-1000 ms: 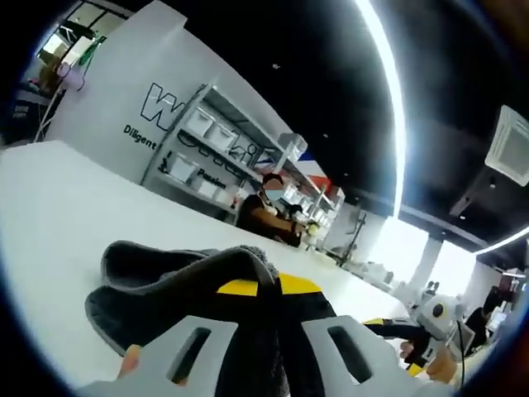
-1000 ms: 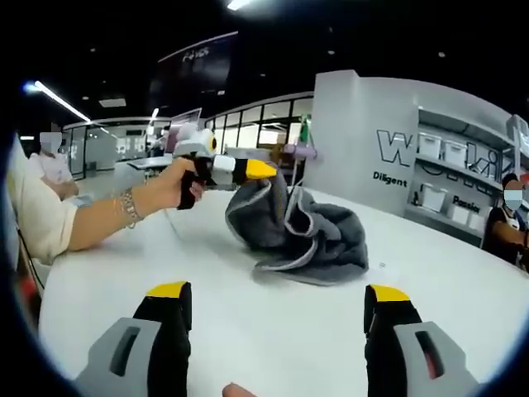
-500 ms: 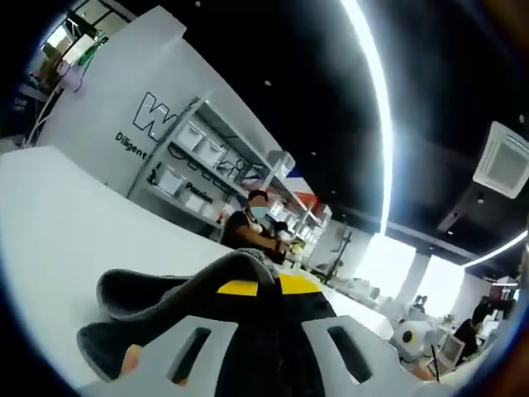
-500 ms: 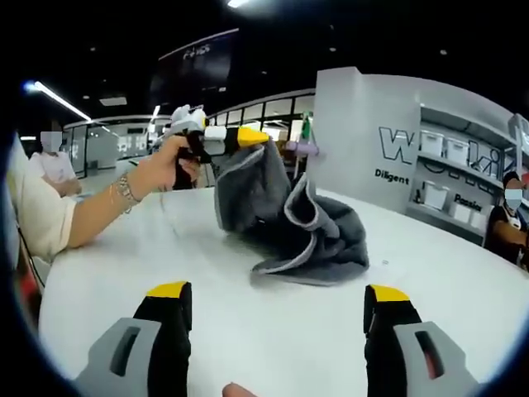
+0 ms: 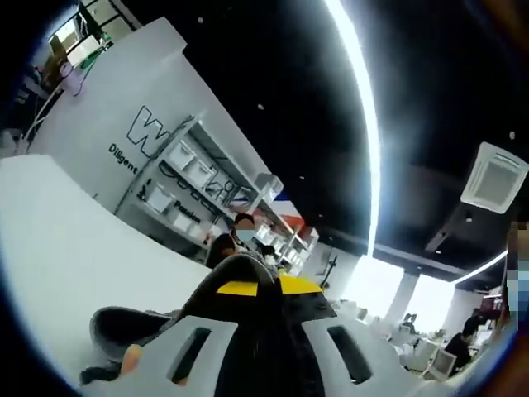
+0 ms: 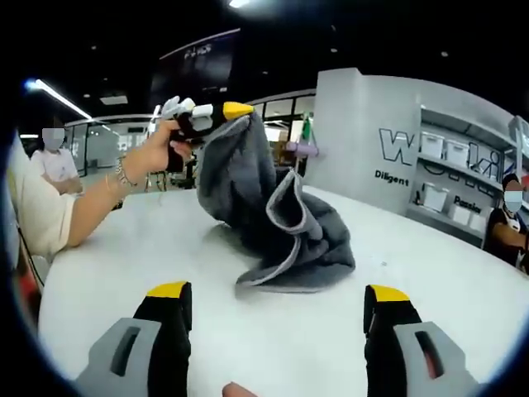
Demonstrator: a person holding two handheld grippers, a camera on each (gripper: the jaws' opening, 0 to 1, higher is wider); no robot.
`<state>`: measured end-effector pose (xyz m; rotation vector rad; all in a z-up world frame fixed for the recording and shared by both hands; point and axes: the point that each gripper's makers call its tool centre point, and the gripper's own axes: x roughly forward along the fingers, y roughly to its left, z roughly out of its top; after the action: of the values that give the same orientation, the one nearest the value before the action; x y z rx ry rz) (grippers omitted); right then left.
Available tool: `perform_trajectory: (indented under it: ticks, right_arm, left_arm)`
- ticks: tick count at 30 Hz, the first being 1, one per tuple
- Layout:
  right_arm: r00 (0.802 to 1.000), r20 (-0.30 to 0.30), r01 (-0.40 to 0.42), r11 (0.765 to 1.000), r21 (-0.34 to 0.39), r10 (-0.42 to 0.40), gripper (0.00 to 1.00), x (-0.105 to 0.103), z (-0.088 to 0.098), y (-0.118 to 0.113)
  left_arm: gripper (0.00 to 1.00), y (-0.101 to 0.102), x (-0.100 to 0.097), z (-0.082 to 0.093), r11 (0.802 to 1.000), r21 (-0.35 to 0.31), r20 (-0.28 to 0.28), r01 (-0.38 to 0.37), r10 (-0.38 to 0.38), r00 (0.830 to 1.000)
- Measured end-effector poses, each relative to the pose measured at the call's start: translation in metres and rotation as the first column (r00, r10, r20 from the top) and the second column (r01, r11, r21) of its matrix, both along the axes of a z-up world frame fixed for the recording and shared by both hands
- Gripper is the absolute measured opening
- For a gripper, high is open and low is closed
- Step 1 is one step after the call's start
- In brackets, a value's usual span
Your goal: Fold the towel on the table until its edges align and the towel forms a compact rectangular stack.
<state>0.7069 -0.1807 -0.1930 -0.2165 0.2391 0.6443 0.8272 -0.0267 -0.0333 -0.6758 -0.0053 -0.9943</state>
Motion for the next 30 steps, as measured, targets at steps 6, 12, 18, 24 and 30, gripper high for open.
perform_trajectory:
  ticks: [6, 12, 18, 24, 30]
  right_arm:
    - [1.000, 0.001, 0.002, 1.000, -0.001, -0.002, 0.87, 0.001, 0.000, -0.001]
    - [1.000, -0.003, 0.001, 1.000, 0.001, -0.001, 0.87, 0.001, 0.000, -0.001]
    - [1.000, -0.003, -0.001, 1.000, 0.000, 0.001, 0.87, 0.001, 0.000, -0.001]
    - [1.000, -0.006, -0.001, 1.000, 0.002, 0.001, 0.87, 0.001, -0.001, -0.002]
    - [1.000, -0.020, -0.007, 1.000, 0.008, 0.008, 0.86, 0.000, -0.005, 0.001]
  left_arm:
    - [0.04, 0.016, -0.003, 0.019, 0.998, -0.054, 0.033, -0.021, 0.023, 0.999]
    - [0.04, 0.033, -0.007, 0.036, 0.994, -0.098, 0.073, -0.054, 0.061, 0.996]
    - [0.04, 0.057, -0.006, 0.047, 0.984, -0.132, 0.088, -0.121, 0.133, 0.987]
    - [0.04, 0.075, -0.011, 0.056, 0.973, -0.155, 0.094, -0.171, 0.187, 0.978]
    - [0.05, 0.087, 0.000, 0.045, 0.959, -0.073, 0.087, -0.275, 0.281, 0.956]
